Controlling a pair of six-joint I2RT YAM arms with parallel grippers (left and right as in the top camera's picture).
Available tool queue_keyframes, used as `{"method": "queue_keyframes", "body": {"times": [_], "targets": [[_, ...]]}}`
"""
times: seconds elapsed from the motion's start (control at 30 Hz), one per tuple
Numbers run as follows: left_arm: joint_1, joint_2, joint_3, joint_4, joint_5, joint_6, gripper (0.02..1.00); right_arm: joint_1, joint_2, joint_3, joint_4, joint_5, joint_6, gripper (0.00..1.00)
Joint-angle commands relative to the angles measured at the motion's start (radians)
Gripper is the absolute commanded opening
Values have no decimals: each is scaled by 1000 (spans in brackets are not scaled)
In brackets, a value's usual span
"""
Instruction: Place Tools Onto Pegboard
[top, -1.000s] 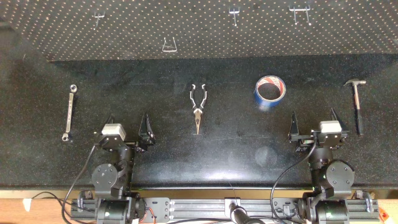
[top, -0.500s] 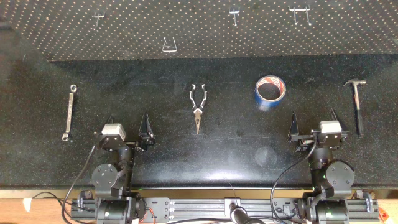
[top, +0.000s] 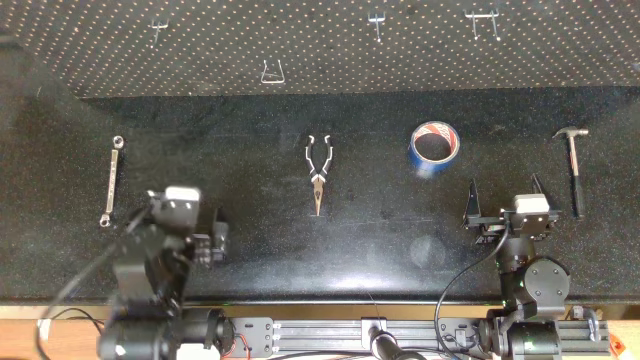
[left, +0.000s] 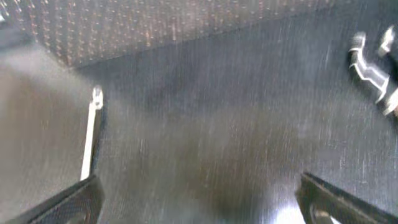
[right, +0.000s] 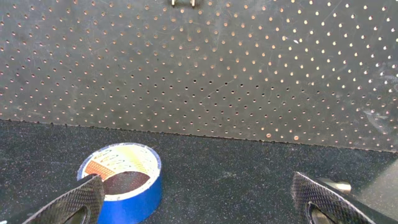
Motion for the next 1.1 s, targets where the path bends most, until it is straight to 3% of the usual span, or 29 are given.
{"method": "queue_keyframes", "body": {"times": [0.03, 0.13, 0.23, 0.37, 0.63, 0.77, 0.9, 1.1], "targets": [[187, 333, 343, -323, 14, 173, 996, 4, -8, -2, -6, 1, -14, 976], [412, 491, 477, -412, 49, 277, 996, 4, -8, -2, -6, 1, -14, 976], [686, 665, 567, -415, 146, 317, 996, 4, -8, -2, -6, 1, -14, 976], [871, 921, 699, -419, 135, 382, 996, 4, -8, -2, -6, 1, -14, 976], [785, 1395, 902, -388, 76, 404, 993, 4, -8, -2, -6, 1, -14, 976], [656, 1582, 902, -329, -49, 340, 996, 4, -8, -2, -6, 1, -14, 976], [589, 1608, 906, -279, -5, 277, 996, 4, -8, -2, -6, 1, -14, 976], [592, 1608, 913, -216, 40, 270, 996, 4, -8, -2, -6, 1, -14, 976]]}}
